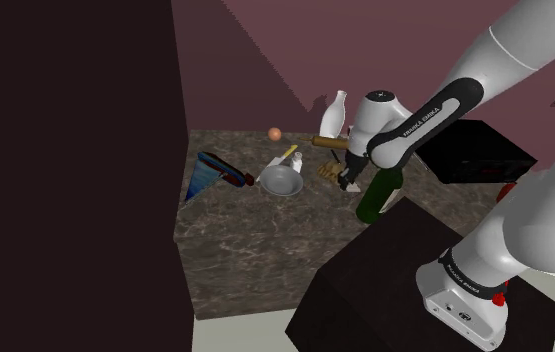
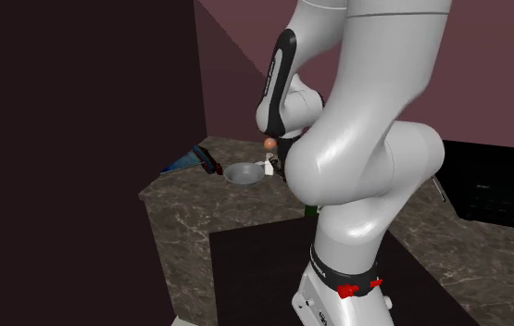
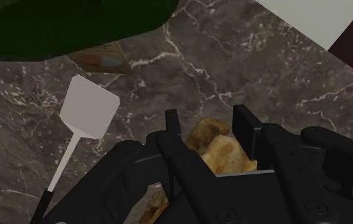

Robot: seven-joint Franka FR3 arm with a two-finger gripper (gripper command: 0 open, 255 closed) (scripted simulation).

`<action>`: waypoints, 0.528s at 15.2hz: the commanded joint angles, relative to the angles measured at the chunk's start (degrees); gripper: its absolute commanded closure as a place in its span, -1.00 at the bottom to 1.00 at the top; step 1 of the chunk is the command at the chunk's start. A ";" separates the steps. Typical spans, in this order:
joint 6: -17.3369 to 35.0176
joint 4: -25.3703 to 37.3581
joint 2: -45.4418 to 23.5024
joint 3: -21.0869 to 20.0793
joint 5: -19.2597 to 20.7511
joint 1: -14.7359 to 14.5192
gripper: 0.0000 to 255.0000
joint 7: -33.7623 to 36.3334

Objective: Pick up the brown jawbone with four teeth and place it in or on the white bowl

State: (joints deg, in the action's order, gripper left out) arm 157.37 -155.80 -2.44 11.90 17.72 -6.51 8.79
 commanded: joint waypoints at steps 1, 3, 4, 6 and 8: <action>-1.51 3.12 -1.87 -1.54 -1.86 -1.43 1.00 1.16; -2.68 6.67 -4.49 -2.97 -3.33 -2.76 1.00 2.49; -3.32 8.51 -5.81 -3.64 -3.96 -3.37 1.00 3.14; -4.72 12.36 -8.48 -4.84 -5.04 -4.50 1.00 4.42; -6.24 16.40 -11.19 -5.88 -5.94 -5.57 1.00 5.63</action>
State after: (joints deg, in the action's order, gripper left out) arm 151.66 -141.25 -12.23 6.57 12.11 -11.43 13.52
